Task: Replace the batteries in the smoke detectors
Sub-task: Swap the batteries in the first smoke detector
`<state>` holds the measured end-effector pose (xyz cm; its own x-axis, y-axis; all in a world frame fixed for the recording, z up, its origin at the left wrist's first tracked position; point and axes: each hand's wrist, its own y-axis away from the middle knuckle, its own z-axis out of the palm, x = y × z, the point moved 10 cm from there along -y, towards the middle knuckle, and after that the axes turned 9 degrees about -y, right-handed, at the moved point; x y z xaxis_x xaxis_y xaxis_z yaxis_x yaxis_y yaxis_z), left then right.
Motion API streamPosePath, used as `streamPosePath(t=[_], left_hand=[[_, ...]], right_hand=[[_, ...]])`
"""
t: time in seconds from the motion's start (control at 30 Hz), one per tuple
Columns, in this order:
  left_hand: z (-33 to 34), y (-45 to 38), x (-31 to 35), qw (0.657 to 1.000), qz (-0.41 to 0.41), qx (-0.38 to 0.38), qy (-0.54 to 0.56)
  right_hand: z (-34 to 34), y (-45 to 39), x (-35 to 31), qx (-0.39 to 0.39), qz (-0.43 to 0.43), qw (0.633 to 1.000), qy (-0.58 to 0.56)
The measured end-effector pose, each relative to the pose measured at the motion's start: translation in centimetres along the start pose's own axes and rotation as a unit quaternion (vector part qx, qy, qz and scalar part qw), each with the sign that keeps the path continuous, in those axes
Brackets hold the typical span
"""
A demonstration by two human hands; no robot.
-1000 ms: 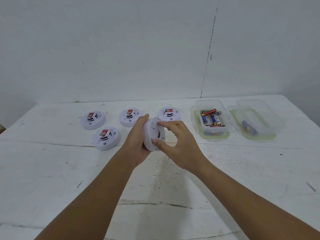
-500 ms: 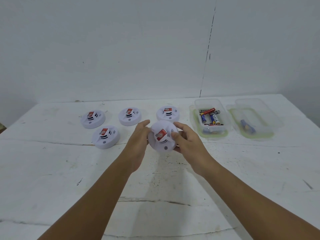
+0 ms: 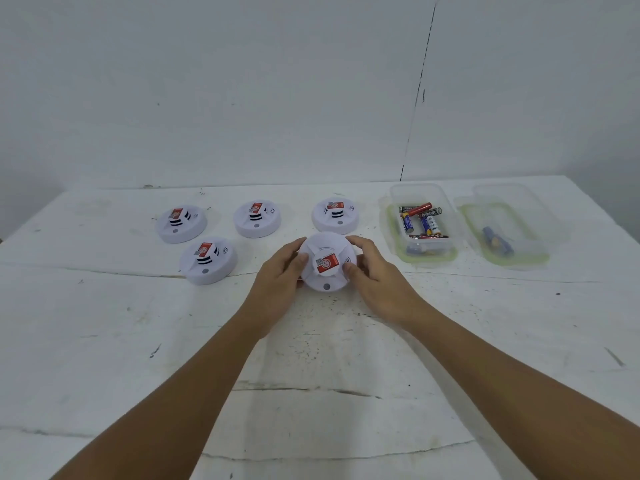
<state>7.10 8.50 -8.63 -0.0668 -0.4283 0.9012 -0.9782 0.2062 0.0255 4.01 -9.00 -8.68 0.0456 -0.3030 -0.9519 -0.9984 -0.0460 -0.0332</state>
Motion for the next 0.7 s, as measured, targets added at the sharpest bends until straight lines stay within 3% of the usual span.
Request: streamPosePath(t=[0.33,0.7], left_hand=[[0.3,-0.1,-0.3,0.993,0.053,0.063,-0.089],[0.0,0.5,-0.1,0.986,0.073,0.08,-0.124]], right_hand=[[0.3,0.0,-0.3,0.032,-0.082,0.995,0.048],[1.3,0.6,-1.4,0.001,-0.117,0.99,0.073]])
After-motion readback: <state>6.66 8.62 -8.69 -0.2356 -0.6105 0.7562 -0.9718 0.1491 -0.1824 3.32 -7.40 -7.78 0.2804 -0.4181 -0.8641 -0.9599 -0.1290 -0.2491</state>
